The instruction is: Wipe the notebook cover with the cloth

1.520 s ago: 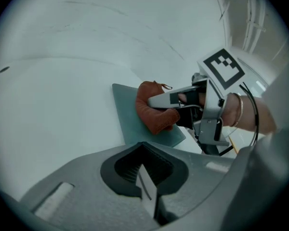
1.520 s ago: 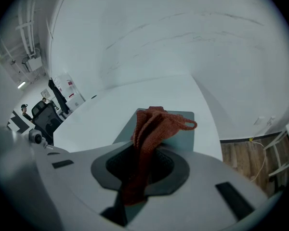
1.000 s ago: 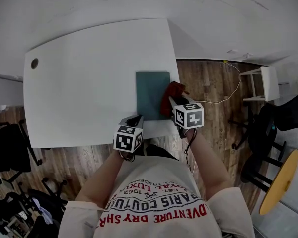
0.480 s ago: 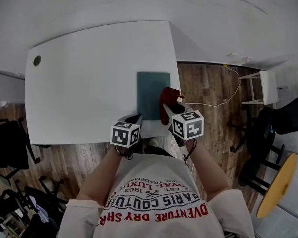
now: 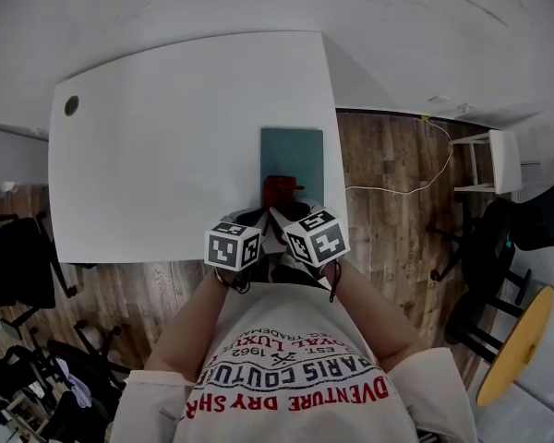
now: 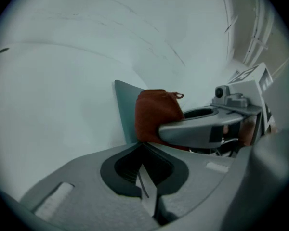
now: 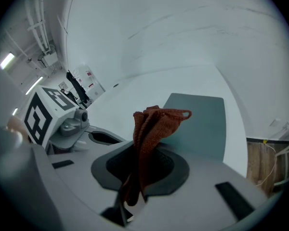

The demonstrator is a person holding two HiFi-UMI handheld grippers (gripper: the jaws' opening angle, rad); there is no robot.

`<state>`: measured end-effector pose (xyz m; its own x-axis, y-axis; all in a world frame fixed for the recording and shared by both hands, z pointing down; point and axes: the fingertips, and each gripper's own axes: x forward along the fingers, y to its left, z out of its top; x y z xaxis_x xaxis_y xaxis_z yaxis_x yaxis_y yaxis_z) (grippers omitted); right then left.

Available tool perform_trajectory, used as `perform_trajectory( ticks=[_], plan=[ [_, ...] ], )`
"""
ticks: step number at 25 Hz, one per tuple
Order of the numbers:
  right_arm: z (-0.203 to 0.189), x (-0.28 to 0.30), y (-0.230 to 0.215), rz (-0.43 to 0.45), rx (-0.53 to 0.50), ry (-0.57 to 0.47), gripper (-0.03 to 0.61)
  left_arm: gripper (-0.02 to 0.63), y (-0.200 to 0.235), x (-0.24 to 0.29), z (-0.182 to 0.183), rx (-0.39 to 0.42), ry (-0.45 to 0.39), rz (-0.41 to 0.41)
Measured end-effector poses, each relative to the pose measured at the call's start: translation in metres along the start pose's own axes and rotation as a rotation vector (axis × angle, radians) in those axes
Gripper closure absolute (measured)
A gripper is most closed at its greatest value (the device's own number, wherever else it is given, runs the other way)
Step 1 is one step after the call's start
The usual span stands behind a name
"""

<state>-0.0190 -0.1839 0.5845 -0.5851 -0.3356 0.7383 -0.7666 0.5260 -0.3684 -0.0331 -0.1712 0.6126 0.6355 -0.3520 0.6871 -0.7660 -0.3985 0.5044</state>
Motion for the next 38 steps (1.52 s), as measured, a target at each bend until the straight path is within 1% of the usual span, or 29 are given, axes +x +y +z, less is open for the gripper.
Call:
perform_trajectory(
  ticks=[5, 10, 12, 16, 18, 20, 25, 30, 38],
  plan=[
    [-0.007, 0.016, -0.015, -0.015, 0.009, 0.013, 0.505, 0.603, 0.002, 0.002, 0.0, -0.02, 0.002, -0.015],
    [-0.013, 0.013, -0.025, -0.01, 0.048, -0.007, 0.505, 0.603, 0.002, 0.001, -0.001, -0.01, 0.004, -0.011],
    [-0.014, 0.01, -0.026, -0.014, 0.056, -0.01, 0.503, 0.604, 0.001, 0.0, -0.001, 0.006, 0.008, -0.006],
    [-0.018, 0.003, -0.036, -0.026, 0.066, -0.015, 0.497, 0.603, -0.001, 0.001, -0.001, 0.084, 0.01, 0.023],
    [-0.022, -0.001, -0.041, -0.033, 0.081, -0.021, 0.494, 0.603, -0.001, 0.0, -0.002, 0.11, 0.007, 0.039],
    [-0.025, -0.005, -0.046, -0.037, 0.1, -0.027, 0.491, 0.604, -0.001, 0.0, -0.003, 0.12, 0.004, 0.046],
    [-0.033, -0.017, -0.06, -0.047, 0.131, -0.021, 0.489, 0.603, -0.002, 0.001, -0.002, 0.116, 0.005, 0.045],
    [-0.041, -0.03, -0.074, -0.082, 0.161, -0.023, 0.492, 0.604, -0.001, 0.001, -0.002, 0.115, 0.008, 0.046],
    [-0.06, -0.057, -0.1, -0.172, 0.198, -0.015, 0.495, 0.603, -0.001, 0.0, -0.003, 0.116, 0.026, 0.038]
  ],
)
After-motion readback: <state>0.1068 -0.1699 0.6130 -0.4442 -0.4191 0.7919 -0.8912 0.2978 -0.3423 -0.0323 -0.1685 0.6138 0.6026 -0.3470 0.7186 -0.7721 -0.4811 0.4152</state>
